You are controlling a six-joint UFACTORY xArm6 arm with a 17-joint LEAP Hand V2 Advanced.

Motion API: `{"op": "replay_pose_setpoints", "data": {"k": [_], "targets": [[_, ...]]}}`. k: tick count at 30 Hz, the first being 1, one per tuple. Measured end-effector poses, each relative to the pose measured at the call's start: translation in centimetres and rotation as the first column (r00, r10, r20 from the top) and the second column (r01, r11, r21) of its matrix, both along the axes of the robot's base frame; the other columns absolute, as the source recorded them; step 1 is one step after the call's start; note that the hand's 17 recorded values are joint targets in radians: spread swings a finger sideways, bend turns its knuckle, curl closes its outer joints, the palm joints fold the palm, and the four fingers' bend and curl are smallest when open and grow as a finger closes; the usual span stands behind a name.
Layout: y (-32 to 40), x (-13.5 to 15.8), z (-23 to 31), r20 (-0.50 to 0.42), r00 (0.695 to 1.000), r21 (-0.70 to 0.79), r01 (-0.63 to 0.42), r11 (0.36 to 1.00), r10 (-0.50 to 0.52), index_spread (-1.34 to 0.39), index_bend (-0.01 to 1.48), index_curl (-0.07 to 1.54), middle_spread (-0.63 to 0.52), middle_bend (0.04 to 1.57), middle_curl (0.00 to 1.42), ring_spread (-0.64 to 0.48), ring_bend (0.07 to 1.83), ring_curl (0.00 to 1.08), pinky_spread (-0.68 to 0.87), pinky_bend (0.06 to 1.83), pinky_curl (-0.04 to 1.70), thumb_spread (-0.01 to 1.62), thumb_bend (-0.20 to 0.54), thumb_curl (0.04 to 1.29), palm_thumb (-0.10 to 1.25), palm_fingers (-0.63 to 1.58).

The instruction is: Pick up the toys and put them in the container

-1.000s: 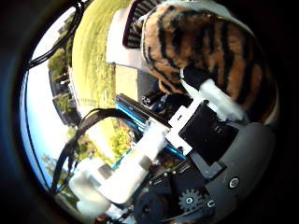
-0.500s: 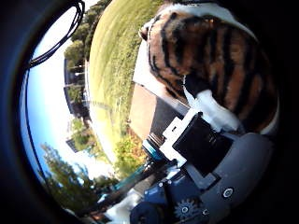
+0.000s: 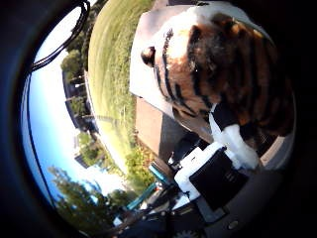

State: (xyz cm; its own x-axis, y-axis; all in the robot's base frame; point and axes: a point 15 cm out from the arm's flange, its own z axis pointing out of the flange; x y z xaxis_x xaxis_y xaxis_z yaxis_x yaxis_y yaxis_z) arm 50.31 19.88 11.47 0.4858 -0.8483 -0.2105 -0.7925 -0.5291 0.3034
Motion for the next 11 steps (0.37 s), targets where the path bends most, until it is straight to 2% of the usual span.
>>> {"op": "replay_pose_setpoints", "data": {"k": [3, 7, 11], "targets": [[-0.1, 0.0, 0.1, -0.001, 1.0, 0.001, 0.003, 1.0, -0.003, -0.41, 0.4, 0.41, 0.03, 0.26, 0.52, 0.28, 0.61, 0.41, 0.44, 0.98, 0.65, 1.15, -0.027, 0.59, 0.79, -0.17], [0.1, -0.1, 2.2, 0.015, 1.0, 0.008, -0.004, 1.0, 0.004, -0.4, 0.31, 0.37, 0.05, 0.18, 0.46, 0.3, 0.5, 0.36, 0.48, 0.85, 0.57, 1.14, -0.025, 0.56, 0.79, -0.09], [0.4, -0.9, 7.1, 0.041, 0.999, 0.021, -0.019, 1.0, 0.018, -0.39, 0.25, 0.35, 0.06, 0.16, 0.41, 0.31, 0.44, 0.33, 0.5, 0.74, 0.51, 1.14, -0.025, 0.54, 0.8, -0.06]]}}
